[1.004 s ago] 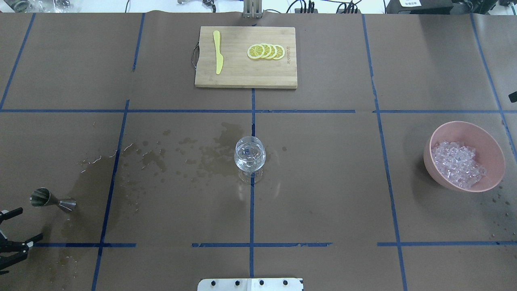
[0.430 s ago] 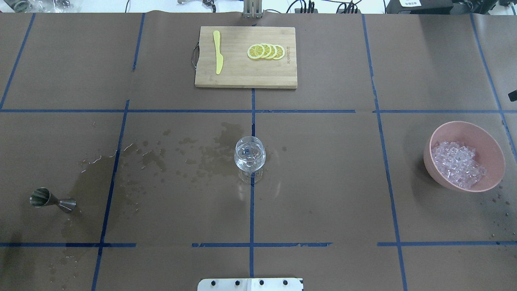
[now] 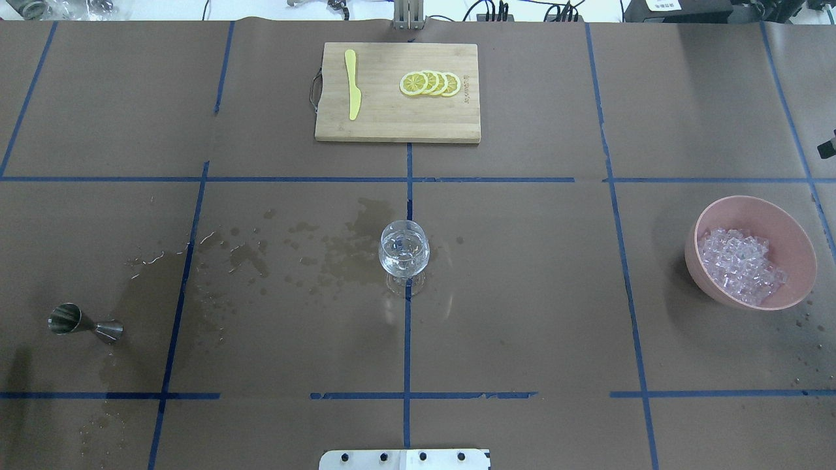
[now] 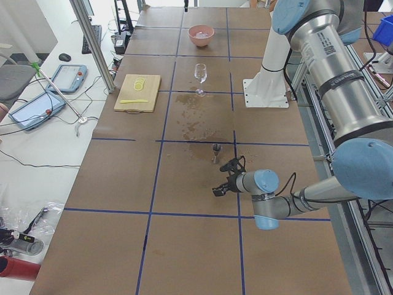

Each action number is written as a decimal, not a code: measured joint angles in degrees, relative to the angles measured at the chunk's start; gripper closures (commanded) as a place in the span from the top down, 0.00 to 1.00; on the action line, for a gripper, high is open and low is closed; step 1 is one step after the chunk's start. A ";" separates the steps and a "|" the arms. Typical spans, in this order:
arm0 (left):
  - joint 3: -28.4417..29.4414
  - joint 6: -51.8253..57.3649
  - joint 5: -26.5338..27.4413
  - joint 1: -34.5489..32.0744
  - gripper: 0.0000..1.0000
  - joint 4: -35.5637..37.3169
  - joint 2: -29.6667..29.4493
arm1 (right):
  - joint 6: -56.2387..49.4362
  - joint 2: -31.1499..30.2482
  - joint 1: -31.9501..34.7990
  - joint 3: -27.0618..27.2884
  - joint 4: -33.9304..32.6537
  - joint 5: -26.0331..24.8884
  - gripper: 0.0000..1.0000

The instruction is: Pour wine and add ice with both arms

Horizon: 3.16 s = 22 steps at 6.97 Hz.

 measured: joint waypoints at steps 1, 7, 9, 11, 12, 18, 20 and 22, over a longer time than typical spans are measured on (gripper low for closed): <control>-0.21 4.65 -10.54 -12.54 1.00 9.32 -6.17 | 1.55 0.07 -1.17 0.90 0.41 -0.04 1.00; -7.59 -2.36 -32.13 -35.51 1.00 54.72 -22.18 | 26.85 -8.37 -17.93 5.56 20.23 -10.24 0.98; -8.86 -6.78 -32.57 -35.88 1.00 55.85 -21.70 | 31.54 -10.25 -20.88 5.98 20.70 -11.09 0.89; -9.16 -7.62 -32.61 -35.95 1.00 55.68 -21.53 | 32.84 -11.48 -22.08 5.81 20.76 -11.21 0.75; -9.32 -7.66 -32.56 -35.99 1.00 55.58 -21.44 | 33.56 -11.60 -22.60 5.53 20.75 -11.34 0.58; -10.51 -7.37 -32.27 -36.02 1.00 55.32 -20.55 | 33.95 -11.90 -22.40 5.77 20.66 -11.22 0.00; -10.40 -7.41 -32.27 -36.02 1.00 53.61 -19.59 | 34.11 -11.00 -20.47 11.06 18.53 -10.39 0.00; -10.36 -7.58 -32.27 -36.03 1.00 51.11 -18.33 | 40.84 -4.00 -21.07 15.37 12.80 -10.55 0.00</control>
